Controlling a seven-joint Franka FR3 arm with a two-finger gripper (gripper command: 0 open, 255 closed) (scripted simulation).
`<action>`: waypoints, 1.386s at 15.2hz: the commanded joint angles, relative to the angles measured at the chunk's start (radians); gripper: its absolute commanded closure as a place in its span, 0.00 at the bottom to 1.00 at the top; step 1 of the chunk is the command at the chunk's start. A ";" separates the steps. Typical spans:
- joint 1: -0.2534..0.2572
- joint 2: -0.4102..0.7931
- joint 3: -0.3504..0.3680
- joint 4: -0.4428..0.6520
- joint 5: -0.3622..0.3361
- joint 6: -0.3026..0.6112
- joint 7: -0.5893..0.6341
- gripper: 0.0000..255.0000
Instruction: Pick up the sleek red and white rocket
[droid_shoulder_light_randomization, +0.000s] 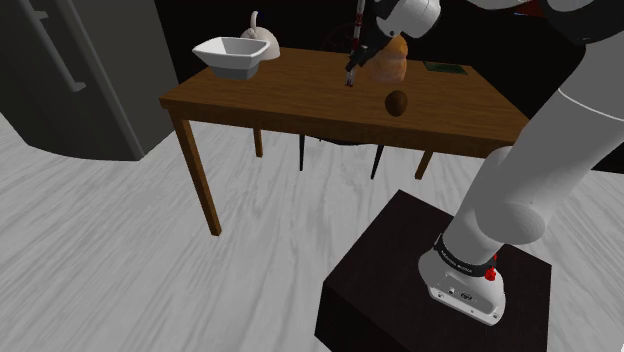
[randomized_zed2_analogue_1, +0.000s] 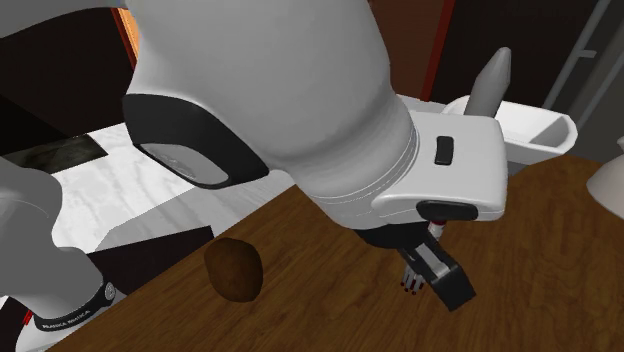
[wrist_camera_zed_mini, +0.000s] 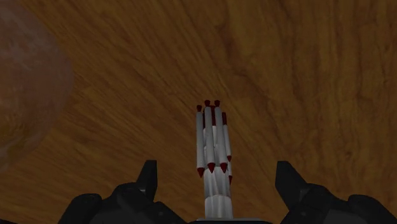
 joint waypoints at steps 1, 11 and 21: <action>0.005 0.017 -0.006 -0.018 0.029 0.028 -0.027 0.00; 0.005 0.014 -0.005 -0.021 0.028 0.029 -0.026 1.00; -0.006 -0.015 0.008 0.056 -0.040 -0.061 0.045 1.00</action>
